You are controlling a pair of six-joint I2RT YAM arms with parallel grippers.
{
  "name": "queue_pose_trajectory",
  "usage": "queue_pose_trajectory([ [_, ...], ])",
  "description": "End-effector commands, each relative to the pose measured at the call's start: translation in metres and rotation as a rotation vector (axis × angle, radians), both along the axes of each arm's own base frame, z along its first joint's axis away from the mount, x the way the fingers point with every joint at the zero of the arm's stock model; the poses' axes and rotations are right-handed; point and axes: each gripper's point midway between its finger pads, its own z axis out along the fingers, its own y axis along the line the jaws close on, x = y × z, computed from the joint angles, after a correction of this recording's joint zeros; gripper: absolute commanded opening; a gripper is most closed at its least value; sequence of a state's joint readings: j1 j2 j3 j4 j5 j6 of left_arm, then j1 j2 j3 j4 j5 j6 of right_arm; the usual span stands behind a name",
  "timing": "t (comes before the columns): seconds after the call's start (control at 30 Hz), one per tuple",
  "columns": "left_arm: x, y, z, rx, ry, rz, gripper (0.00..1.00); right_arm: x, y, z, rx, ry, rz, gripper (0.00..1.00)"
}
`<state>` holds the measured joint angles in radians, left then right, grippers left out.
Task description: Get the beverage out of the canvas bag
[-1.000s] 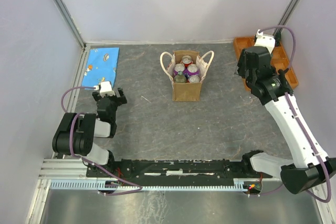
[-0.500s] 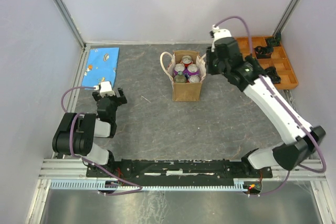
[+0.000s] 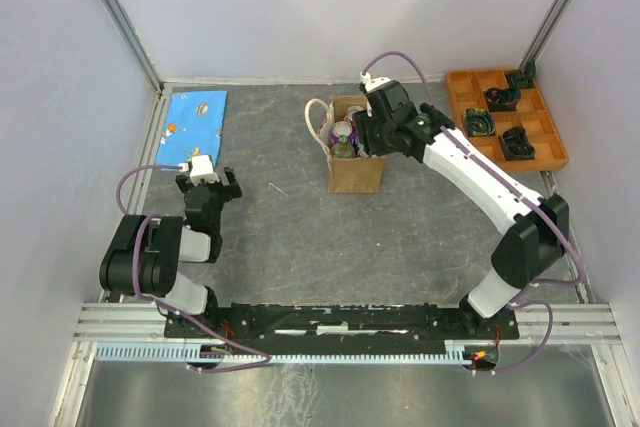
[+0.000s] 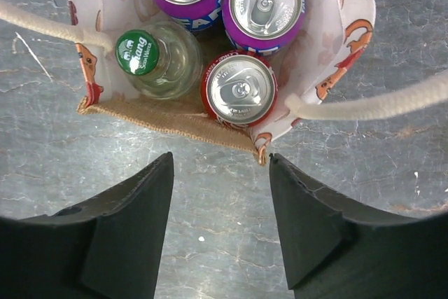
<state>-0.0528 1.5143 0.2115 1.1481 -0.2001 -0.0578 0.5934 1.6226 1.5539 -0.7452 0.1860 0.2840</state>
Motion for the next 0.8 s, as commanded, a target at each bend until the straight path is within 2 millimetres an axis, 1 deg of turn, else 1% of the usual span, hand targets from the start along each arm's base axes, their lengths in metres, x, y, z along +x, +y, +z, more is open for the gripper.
queue_pose_trajectory([
  [0.0,0.008,0.001,0.014,0.039,-0.047,-0.005,0.99,0.018,0.006,0.003,-0.034,-0.042,0.007,0.67],
  [0.1,0.008,0.0,0.015,0.039,-0.048,-0.006,0.99,0.029,0.008,-0.004,-0.07,-0.043,0.013,0.67],
  [0.3,0.008,0.0,0.014,0.039,-0.047,-0.007,0.99,0.048,0.012,-0.007,-0.103,-0.062,0.004,0.66],
  [0.5,0.008,0.001,0.015,0.039,-0.048,-0.004,0.99,0.06,0.012,-0.022,-0.159,-0.038,-0.015,0.67],
  [0.6,0.008,0.001,0.014,0.039,-0.047,-0.005,0.99,0.057,0.013,-0.034,-0.173,-0.002,-0.007,0.67],
  [0.67,0.008,0.001,0.014,0.039,-0.047,-0.005,0.99,0.051,0.012,-0.043,-0.173,0.03,-0.001,0.7],
  [0.77,0.008,0.001,0.015,0.039,-0.048,-0.004,0.99,0.042,0.009,-0.053,-0.176,0.06,0.0,0.78],
])
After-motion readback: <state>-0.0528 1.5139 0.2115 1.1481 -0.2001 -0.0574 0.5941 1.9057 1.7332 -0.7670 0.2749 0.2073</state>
